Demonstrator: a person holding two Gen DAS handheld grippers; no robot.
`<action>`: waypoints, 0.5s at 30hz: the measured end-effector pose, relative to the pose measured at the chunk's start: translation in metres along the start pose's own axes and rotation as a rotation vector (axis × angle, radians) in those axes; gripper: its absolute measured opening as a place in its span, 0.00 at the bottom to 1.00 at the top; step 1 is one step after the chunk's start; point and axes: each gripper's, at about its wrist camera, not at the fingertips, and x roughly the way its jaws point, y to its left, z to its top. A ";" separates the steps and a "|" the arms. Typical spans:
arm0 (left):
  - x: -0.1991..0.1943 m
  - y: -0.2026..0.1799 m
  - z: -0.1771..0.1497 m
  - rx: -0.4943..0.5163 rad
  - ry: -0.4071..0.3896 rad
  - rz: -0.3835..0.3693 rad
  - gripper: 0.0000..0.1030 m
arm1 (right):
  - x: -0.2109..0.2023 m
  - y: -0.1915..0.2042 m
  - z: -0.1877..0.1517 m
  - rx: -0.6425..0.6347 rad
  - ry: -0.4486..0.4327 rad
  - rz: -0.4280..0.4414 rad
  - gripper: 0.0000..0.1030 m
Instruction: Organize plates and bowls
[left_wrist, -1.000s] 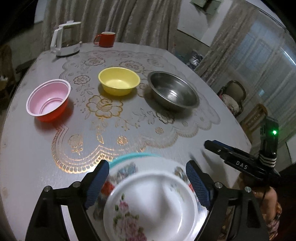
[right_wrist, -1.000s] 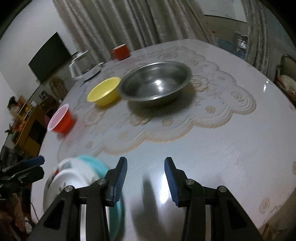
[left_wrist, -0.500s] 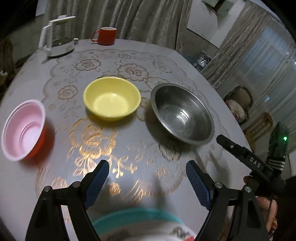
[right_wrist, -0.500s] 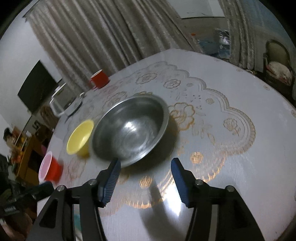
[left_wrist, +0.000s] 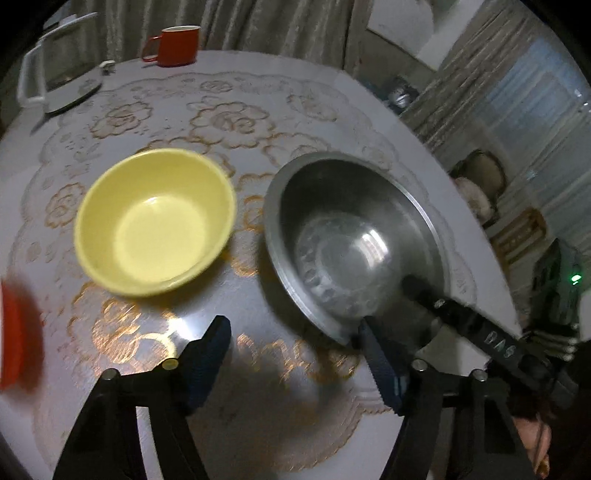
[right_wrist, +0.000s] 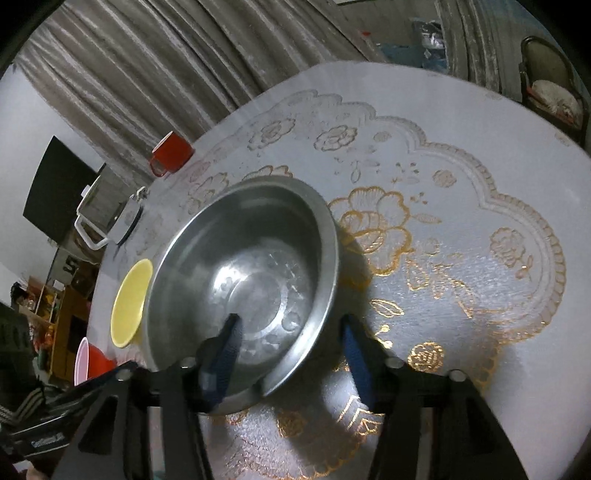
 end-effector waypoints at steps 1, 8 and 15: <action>0.002 -0.002 0.002 0.010 -0.001 0.002 0.62 | 0.003 -0.001 0.000 -0.002 0.005 0.009 0.39; 0.015 -0.011 0.005 0.072 0.049 -0.024 0.32 | 0.003 0.004 -0.007 -0.073 -0.015 0.029 0.23; 0.003 -0.012 -0.007 0.106 0.018 -0.069 0.32 | -0.008 0.006 -0.016 -0.092 -0.012 0.006 0.22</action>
